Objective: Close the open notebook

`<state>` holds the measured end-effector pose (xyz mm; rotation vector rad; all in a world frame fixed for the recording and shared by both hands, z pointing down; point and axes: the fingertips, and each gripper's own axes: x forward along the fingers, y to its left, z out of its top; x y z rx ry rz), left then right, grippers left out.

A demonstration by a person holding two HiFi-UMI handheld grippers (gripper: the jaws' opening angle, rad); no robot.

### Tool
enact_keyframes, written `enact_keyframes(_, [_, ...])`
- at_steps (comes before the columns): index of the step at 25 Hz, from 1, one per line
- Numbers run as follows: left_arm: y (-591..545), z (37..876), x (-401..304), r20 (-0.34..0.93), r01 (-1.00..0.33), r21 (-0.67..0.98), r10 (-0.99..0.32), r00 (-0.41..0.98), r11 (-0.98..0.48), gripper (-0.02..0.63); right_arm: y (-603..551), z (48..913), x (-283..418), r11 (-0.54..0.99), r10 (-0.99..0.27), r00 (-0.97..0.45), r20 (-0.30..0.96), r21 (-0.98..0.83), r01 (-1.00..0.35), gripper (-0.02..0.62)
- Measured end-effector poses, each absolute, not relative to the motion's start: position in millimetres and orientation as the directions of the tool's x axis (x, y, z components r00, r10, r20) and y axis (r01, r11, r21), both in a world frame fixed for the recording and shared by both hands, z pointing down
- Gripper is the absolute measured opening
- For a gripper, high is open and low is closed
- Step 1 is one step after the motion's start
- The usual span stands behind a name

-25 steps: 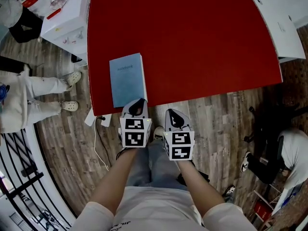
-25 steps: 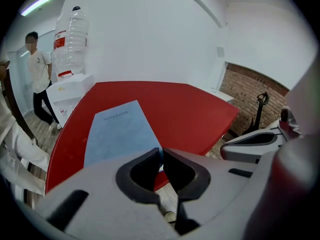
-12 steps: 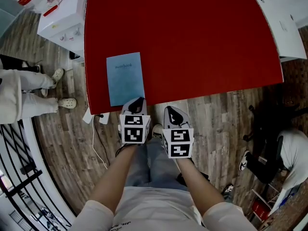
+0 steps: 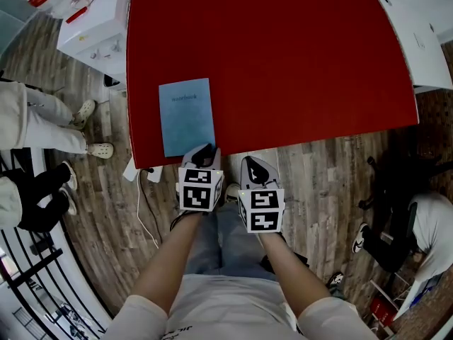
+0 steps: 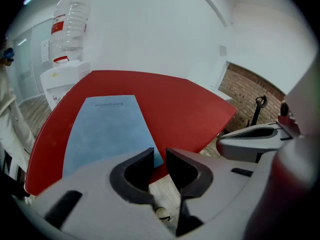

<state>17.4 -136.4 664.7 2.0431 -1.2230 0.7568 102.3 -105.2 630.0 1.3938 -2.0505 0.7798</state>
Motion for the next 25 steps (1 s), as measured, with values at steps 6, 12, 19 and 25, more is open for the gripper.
enact_keyframes(6, [-136,664,18,0.737,-0.894,0.236,-0.530,0.419,-0.380,0.100,-108,627,98,0.298,-0.634,-0.321,0.704,-0.161,-0.941,0.006])
enact_keyframes(12, [-137,664,18,0.738,-0.896,0.241,-0.529,0.418,-0.372,0.100,-109,625,100,0.294,-0.637,-0.316,0.703,-0.157,-0.943,0.006])
enact_keyframes(19, [-140,656,12,0.729,-0.906,0.241,-0.551,0.406,-0.348,0.100,-109,619,100,0.302,-0.641,-0.316,0.700,-0.148,-0.942,0.006])
enact_keyframes(25, [-133,633,-1,0.726,-0.918,0.182,-0.581,0.367,-0.352,0.008,-105,602,100,0.322,-0.650,-0.321,0.689,-0.132,-0.937,0.006])
